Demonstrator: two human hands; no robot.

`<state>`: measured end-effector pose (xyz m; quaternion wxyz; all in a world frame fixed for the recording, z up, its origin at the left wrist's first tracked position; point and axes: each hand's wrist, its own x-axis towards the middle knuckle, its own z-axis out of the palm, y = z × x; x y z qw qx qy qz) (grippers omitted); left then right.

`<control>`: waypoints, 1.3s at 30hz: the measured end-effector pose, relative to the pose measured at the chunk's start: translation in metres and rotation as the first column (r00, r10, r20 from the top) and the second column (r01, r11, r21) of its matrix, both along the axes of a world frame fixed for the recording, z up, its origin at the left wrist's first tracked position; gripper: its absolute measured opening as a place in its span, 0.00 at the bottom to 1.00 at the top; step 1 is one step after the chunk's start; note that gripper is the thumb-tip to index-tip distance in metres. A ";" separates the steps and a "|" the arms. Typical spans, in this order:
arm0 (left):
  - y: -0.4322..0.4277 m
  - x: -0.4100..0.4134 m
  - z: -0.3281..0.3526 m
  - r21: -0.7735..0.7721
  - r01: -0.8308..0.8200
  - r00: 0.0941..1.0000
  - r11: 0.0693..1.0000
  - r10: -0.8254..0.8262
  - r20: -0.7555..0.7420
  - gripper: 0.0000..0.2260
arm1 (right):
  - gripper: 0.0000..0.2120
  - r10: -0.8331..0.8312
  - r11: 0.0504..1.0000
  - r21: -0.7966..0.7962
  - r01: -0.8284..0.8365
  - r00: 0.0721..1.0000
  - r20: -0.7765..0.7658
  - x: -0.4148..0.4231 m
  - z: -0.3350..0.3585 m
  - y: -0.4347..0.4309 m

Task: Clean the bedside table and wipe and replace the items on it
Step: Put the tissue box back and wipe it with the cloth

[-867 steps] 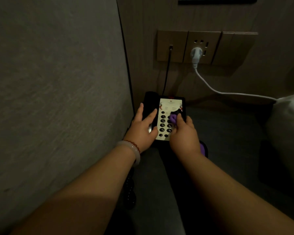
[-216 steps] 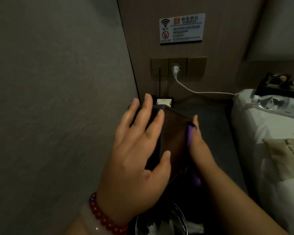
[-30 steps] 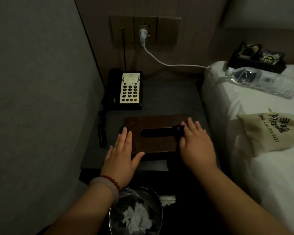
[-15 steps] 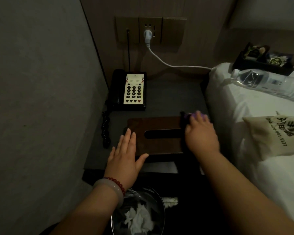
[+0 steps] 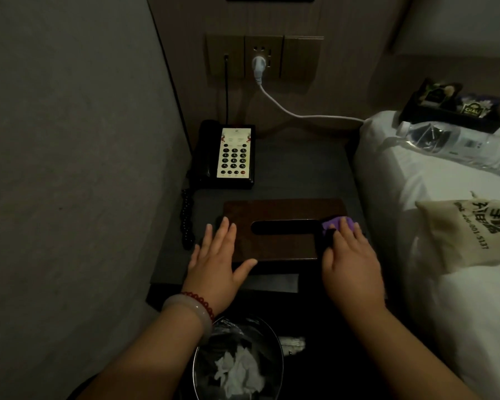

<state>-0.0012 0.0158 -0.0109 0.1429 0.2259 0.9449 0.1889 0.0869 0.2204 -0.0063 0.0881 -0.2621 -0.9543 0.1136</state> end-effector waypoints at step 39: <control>-0.032 0.005 0.018 -0.135 0.179 0.983 0.975 -0.183 -0.016 0.33 | 0.22 0.033 0.997 0.068 -0.040 0.995 0.091 -0.025 0.012 -0.004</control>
